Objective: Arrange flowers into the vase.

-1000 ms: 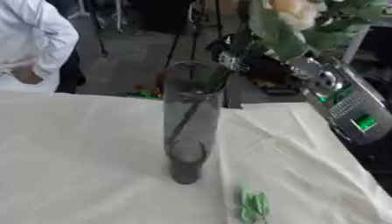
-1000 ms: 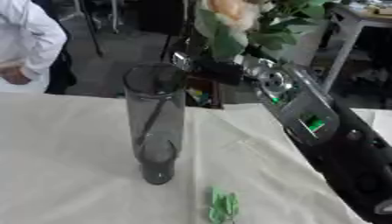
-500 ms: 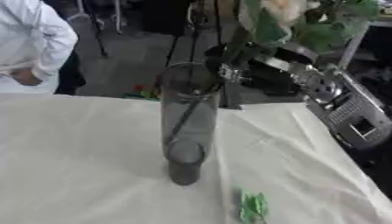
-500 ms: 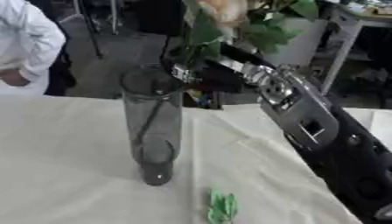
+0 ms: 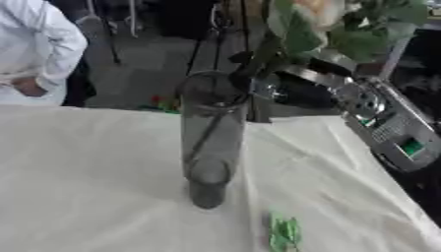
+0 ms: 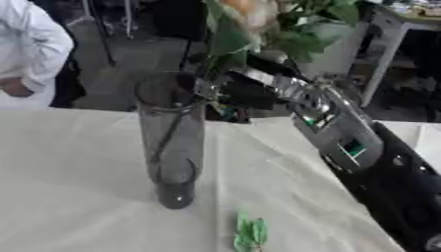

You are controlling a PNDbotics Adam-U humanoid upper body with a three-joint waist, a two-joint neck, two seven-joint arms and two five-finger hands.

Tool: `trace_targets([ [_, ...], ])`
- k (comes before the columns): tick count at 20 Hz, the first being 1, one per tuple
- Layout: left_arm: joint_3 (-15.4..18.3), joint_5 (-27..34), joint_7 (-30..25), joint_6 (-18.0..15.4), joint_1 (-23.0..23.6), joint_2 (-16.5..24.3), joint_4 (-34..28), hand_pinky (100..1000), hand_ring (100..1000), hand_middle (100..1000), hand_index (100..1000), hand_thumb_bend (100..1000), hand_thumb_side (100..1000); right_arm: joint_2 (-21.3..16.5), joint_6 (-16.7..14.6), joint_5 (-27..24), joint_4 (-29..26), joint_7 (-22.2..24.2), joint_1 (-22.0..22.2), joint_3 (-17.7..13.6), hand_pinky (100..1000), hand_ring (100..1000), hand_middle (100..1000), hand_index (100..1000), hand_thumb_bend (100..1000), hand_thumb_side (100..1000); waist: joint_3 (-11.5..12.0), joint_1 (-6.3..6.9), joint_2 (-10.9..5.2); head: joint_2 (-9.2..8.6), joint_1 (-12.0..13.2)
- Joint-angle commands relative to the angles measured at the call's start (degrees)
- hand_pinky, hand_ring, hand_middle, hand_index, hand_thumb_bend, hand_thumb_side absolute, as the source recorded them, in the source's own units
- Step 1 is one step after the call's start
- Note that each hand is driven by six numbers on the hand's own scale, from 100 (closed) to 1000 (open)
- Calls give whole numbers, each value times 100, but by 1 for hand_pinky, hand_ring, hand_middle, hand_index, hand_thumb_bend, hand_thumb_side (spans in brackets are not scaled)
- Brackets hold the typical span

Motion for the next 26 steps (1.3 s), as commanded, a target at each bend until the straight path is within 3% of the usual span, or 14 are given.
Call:
trace_targets([
  [1,60,13,6,4,-61,71,-99,825,932,882,944,103,1000,-212,-26,-62,-89,-19,-55,-85,968,964,810,1000,444,1000,-8,55,-176,-58,16],
  [10,62,9,13,3,-63,68,-99,825,932,882,944,103,1000,-256,-69,-28,-52,-37,30,-106,967,969,815,1000,458,1000,-30,70,-169,-54,18],
  [11,62,9,13,3,-63,68,-99,825,932,882,944,103,1000,-257,-67,-27,-49,-38,32,-106,968,970,816,1000,393,1000,-31,70,-169,-55,17],
  [12,65,8,15,5,-57,67,-99,825,934,883,944,104,1000,-273,-69,-30,-50,-43,67,-113,968,970,816,1000,457,1000,-42,76,-174,-54,19],
  [26,99,-13,62,16,0,63,-99,825,935,883,945,105,1000,-513,-77,-136,-264,-195,493,-228,967,949,815,1000,444,1000,-111,147,-225,-26,25],
])
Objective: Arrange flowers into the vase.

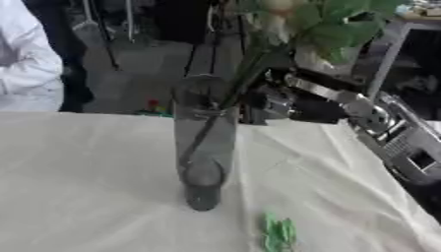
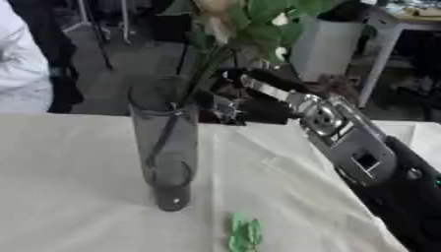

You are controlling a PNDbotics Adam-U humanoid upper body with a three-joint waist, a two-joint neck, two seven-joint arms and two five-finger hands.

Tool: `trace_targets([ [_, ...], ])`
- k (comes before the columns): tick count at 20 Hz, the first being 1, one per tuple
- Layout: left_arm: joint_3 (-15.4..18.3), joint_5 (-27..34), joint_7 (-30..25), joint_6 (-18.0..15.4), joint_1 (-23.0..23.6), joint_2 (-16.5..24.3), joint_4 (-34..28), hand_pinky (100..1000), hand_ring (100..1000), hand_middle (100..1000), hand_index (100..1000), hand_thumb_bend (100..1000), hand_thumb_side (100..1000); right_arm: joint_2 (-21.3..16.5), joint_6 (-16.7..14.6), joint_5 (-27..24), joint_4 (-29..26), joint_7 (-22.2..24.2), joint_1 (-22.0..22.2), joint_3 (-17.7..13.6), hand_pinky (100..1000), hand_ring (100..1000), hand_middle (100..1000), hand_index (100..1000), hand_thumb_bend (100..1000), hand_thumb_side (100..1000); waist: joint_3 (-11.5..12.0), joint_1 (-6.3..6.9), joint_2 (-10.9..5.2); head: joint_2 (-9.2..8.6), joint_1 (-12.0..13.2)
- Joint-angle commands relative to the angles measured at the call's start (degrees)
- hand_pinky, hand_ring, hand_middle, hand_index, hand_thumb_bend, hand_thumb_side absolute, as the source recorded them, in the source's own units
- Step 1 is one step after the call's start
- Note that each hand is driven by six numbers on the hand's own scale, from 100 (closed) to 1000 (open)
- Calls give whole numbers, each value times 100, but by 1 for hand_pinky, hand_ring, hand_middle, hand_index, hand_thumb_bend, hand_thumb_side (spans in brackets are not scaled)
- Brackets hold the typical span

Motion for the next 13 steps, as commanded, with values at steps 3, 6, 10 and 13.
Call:
trace_targets([
  [3,78,-20,38,3,-32,57,-99,825,936,883,945,105,1000,-276,14,-95,-198,-69,25,-133,967,949,817,1000,442,1000,-26,58,-164,-15,12],
  [6,81,-22,42,5,-26,50,-99,825,936,883,945,104,1000,-310,22,-106,-239,-79,91,-149,967,948,817,1000,440,1000,-37,73,-163,-13,9],
  [10,87,-26,46,6,-19,46,-99,824,936,884,945,105,1000,-383,21,-124,-300,-105,225,-179,968,949,819,1000,438,1000,-50,89,-165,-10,1],
  [13,89,-29,48,1,-22,46,-99,824,936,884,945,106,1000,-456,20,-151,-380,-141,352,-216,967,948,820,1000,436,1000,-66,100,-167,-4,-3],
])
